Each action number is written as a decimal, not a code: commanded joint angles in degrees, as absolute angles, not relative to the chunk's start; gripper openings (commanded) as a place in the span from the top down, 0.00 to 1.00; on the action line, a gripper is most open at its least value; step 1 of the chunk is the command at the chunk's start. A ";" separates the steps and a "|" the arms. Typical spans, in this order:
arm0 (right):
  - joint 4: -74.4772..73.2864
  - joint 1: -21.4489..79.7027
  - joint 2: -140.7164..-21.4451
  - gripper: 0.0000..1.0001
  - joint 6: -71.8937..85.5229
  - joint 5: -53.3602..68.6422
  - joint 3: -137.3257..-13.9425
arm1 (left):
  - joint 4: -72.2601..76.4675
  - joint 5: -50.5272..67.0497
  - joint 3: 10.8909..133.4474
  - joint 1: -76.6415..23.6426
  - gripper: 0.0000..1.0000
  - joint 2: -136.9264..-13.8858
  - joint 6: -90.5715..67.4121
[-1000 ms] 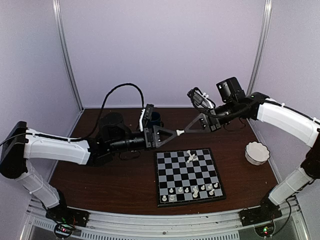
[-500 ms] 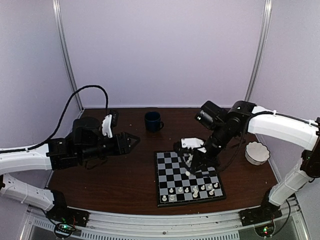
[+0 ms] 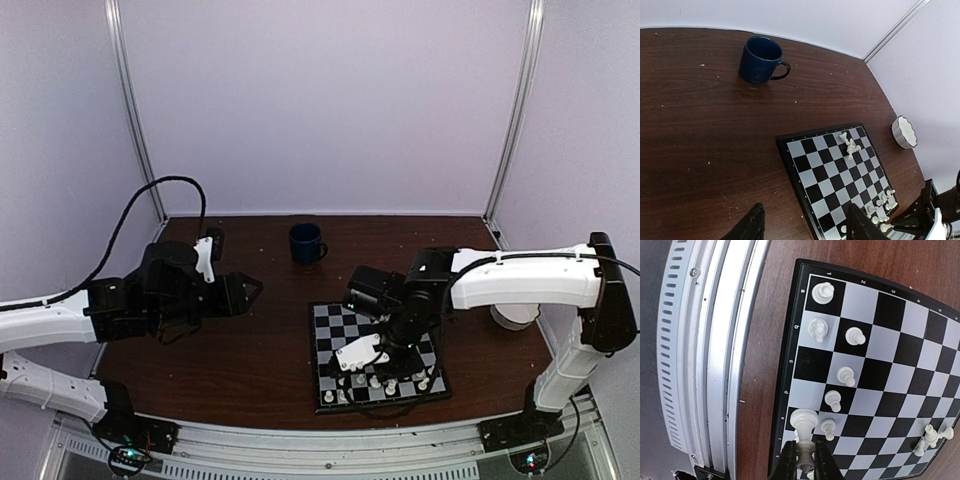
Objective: Set up the chess pieces on the board
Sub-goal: Place the queen at d1.
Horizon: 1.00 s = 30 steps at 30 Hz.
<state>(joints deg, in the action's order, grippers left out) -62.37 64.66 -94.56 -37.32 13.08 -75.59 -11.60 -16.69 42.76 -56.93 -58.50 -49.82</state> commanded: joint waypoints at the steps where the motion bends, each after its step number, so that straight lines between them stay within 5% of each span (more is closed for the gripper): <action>1: -63.19 66.30 -96.68 0.96 -38.23 9.10 -76.22 | -11.17 -17.75 42.47 -56.51 0.44 -58.80 -49.81; 30: -63.95 71.15 -106.42 0.95 -38.12 1.64 -78.48 | -11.69 -17.85 41.77 -56.46 0.44 -59.31 -49.62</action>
